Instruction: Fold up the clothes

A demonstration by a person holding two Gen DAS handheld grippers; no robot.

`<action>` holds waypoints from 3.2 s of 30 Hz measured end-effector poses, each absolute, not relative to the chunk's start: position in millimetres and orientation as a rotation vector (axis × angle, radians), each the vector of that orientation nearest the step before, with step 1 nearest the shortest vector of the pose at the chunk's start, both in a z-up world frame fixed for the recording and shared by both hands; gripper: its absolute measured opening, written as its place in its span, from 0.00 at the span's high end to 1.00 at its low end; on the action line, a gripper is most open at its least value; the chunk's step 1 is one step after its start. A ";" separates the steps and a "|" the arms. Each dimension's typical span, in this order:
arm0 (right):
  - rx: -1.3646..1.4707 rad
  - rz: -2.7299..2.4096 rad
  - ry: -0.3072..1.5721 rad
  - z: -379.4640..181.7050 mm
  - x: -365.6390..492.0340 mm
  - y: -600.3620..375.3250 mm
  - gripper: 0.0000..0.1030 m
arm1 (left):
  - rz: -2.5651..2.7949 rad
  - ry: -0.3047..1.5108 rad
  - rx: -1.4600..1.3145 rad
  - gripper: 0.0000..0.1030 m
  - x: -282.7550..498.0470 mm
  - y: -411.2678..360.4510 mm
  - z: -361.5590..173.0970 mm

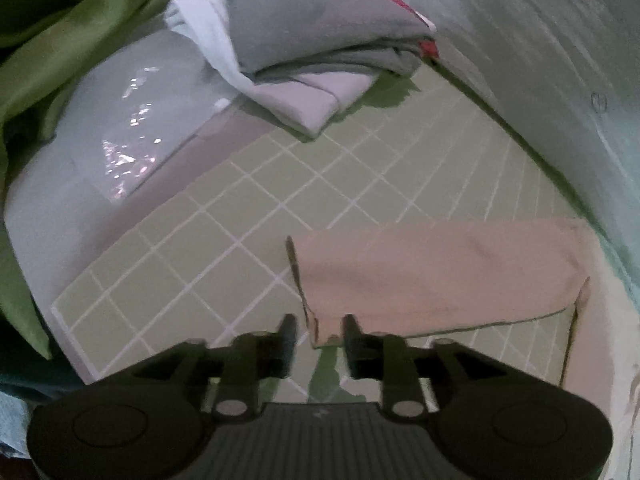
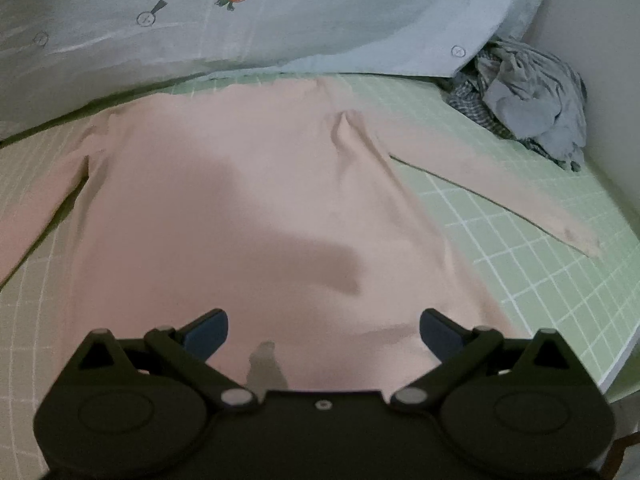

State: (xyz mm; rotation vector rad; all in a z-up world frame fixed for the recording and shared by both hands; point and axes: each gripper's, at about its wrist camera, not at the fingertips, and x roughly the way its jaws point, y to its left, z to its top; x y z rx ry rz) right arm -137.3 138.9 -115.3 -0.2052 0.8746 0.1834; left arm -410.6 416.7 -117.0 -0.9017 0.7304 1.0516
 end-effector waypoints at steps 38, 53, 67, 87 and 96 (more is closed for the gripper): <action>-0.173 0.069 0.886 -114.6 -118.6 46.4 0.00 | 0.843 0.797 -0.571 0.94 -296.0 363.2 -80.4; -0.141 0.027 0.887 -108.5 -31.8 -83.0 0.00 | 0.313 0.716 -0.404 0.85 -110.7 140.3 -38.3; -0.120 0.237 0.874 -116.4 -11.8 -30.6 0.20 | 0.769 0.814 -0.441 0.31 -176.4 202.1 -51.3; -0.194 0.643 0.903 -141.7 -10.8 78.9 0.95 | 0.990 0.816 -0.515 0.25 -225.9 256.8 -50.8; -0.162 0.370 0.593 -76.4 63.8 28.6 0.96 | 1.018 0.792 -0.538 0.25 -222.9 249.2 -53.8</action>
